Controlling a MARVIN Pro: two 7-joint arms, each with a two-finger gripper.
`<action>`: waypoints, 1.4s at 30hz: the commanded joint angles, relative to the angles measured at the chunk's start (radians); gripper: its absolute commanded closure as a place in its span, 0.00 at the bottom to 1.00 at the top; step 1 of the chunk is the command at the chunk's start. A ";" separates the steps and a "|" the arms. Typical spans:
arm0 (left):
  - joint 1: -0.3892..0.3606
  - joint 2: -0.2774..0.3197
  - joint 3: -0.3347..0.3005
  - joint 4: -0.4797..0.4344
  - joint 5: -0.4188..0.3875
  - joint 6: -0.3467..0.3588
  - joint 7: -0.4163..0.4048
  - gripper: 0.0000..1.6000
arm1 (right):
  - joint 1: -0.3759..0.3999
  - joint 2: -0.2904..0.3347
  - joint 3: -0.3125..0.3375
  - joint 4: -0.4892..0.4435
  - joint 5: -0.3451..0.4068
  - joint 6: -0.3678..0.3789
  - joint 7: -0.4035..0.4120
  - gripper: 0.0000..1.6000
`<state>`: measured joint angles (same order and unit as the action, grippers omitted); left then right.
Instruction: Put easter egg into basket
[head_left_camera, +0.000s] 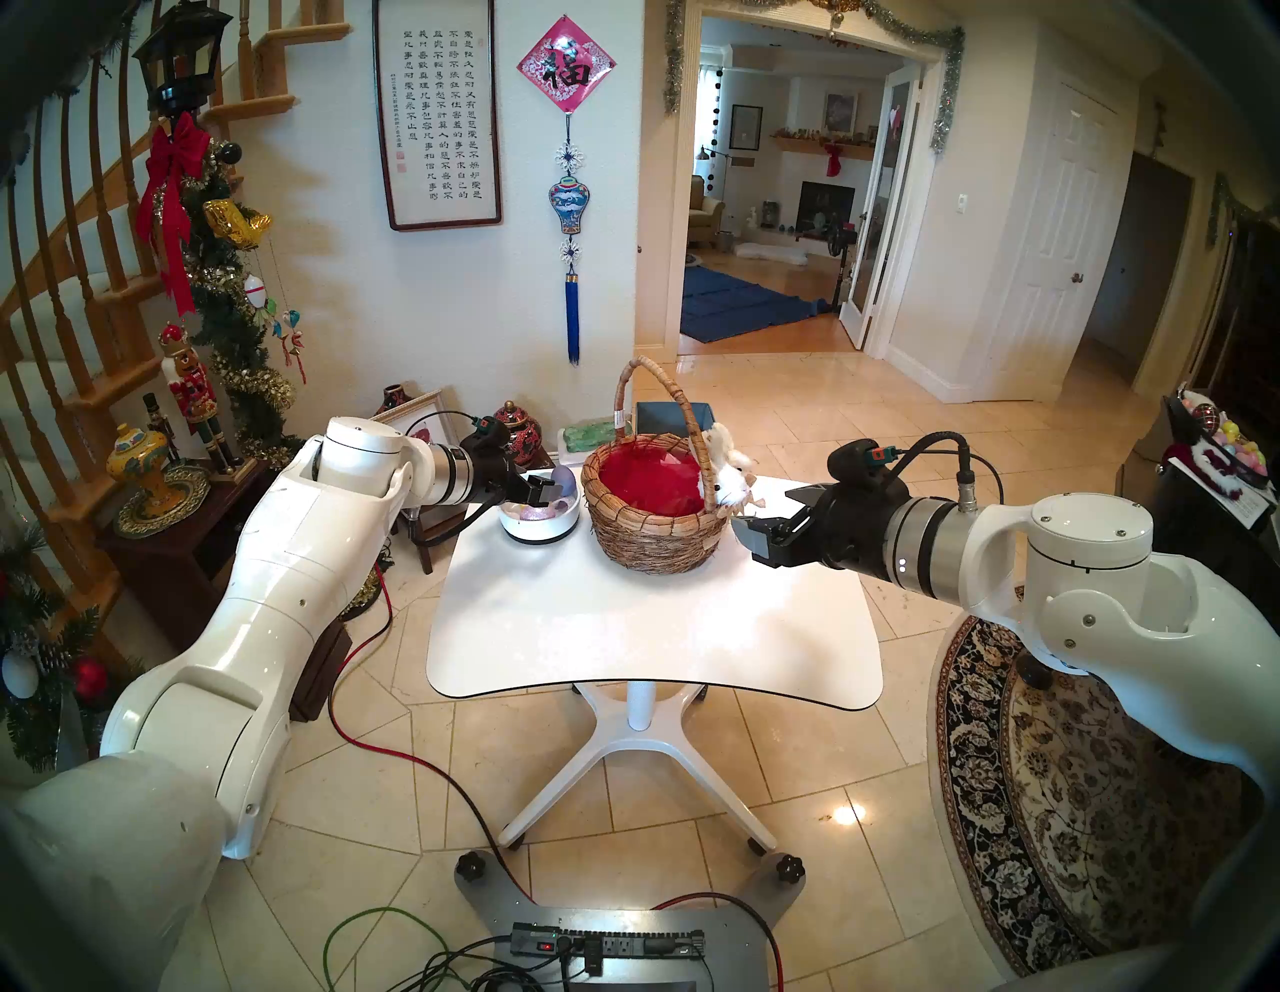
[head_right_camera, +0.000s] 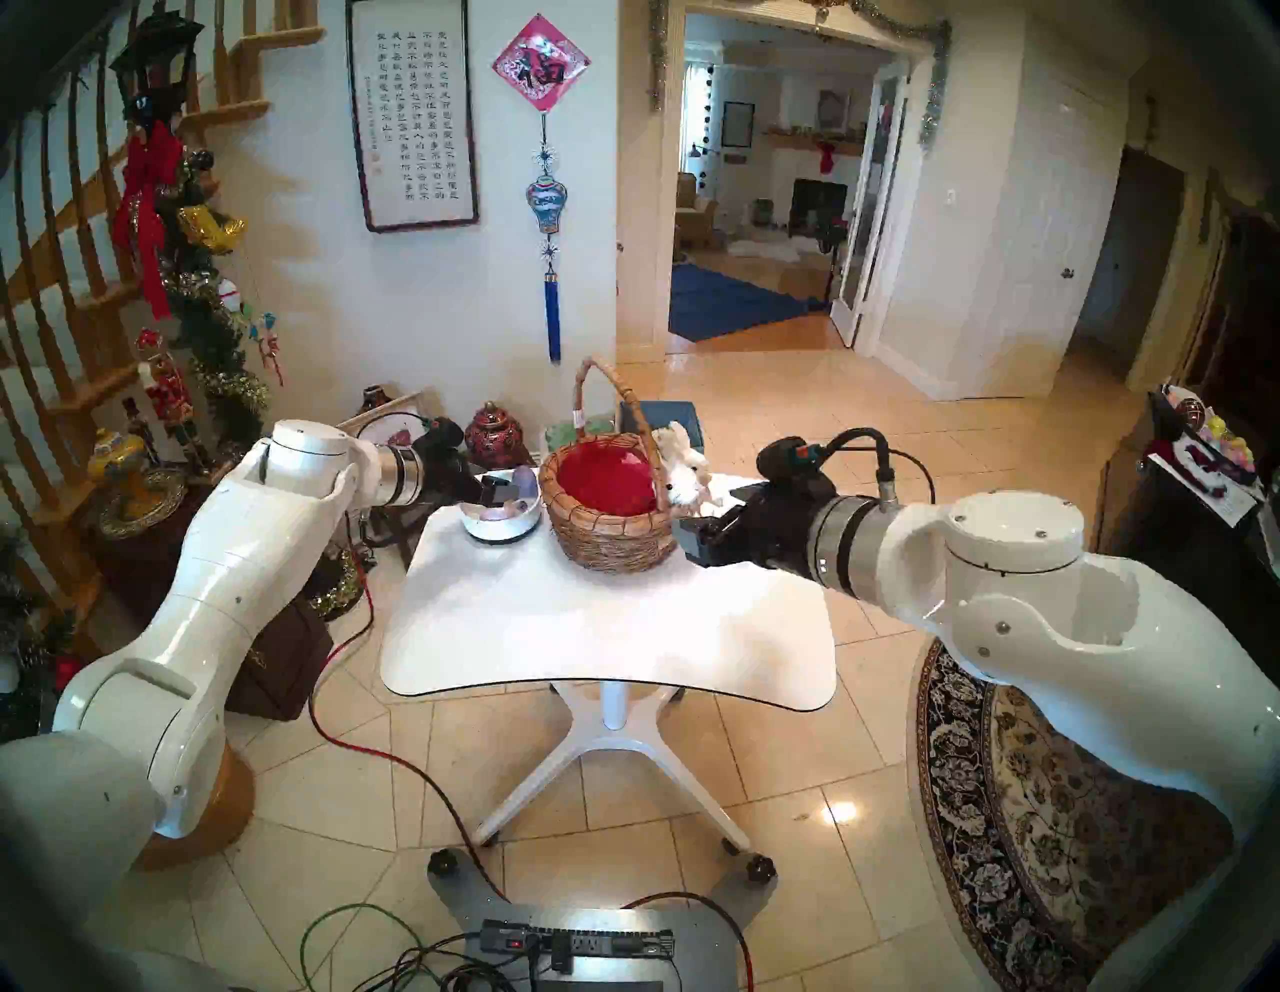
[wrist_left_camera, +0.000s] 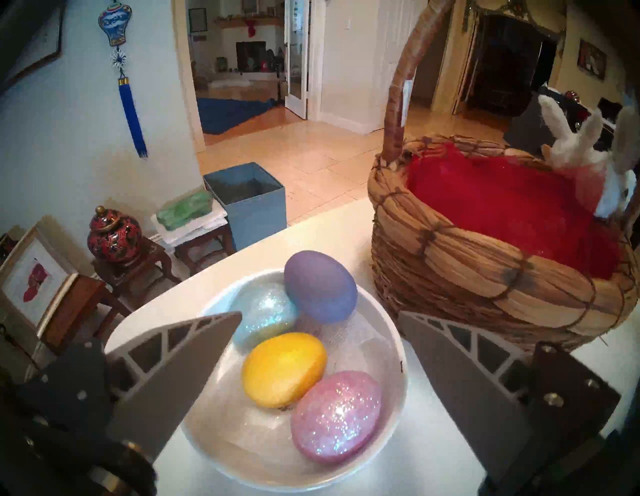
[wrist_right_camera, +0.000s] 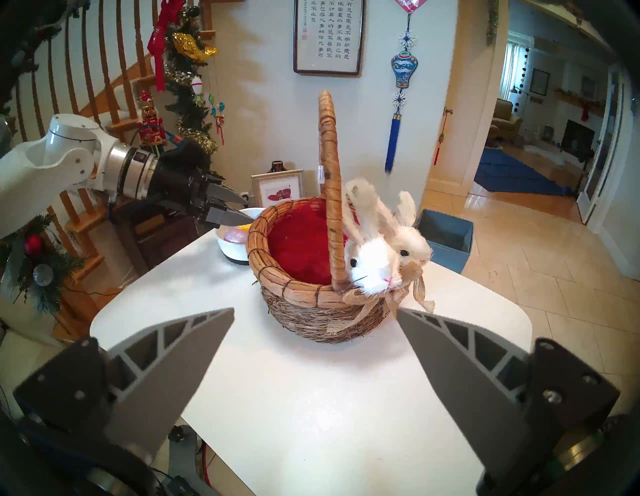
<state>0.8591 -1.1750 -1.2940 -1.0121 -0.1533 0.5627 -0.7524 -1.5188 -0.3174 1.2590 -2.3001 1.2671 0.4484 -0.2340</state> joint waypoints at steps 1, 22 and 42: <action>-0.101 -0.049 0.000 0.055 0.009 -0.006 -0.025 0.00 | 0.010 0.000 0.008 -0.001 -0.001 -0.002 0.001 0.00; -0.265 -0.120 0.048 0.336 0.060 -0.079 -0.034 0.00 | 0.011 0.000 0.008 -0.001 0.000 -0.002 0.001 0.00; -0.289 -0.132 0.061 0.396 0.085 -0.128 -0.077 0.07 | 0.012 0.000 0.007 -0.001 0.000 -0.001 0.001 0.00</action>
<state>0.6115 -1.2984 -1.2309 -0.6095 -0.0650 0.4476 -0.8186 -1.5181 -0.3169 1.2584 -2.3000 1.2680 0.4484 -0.2338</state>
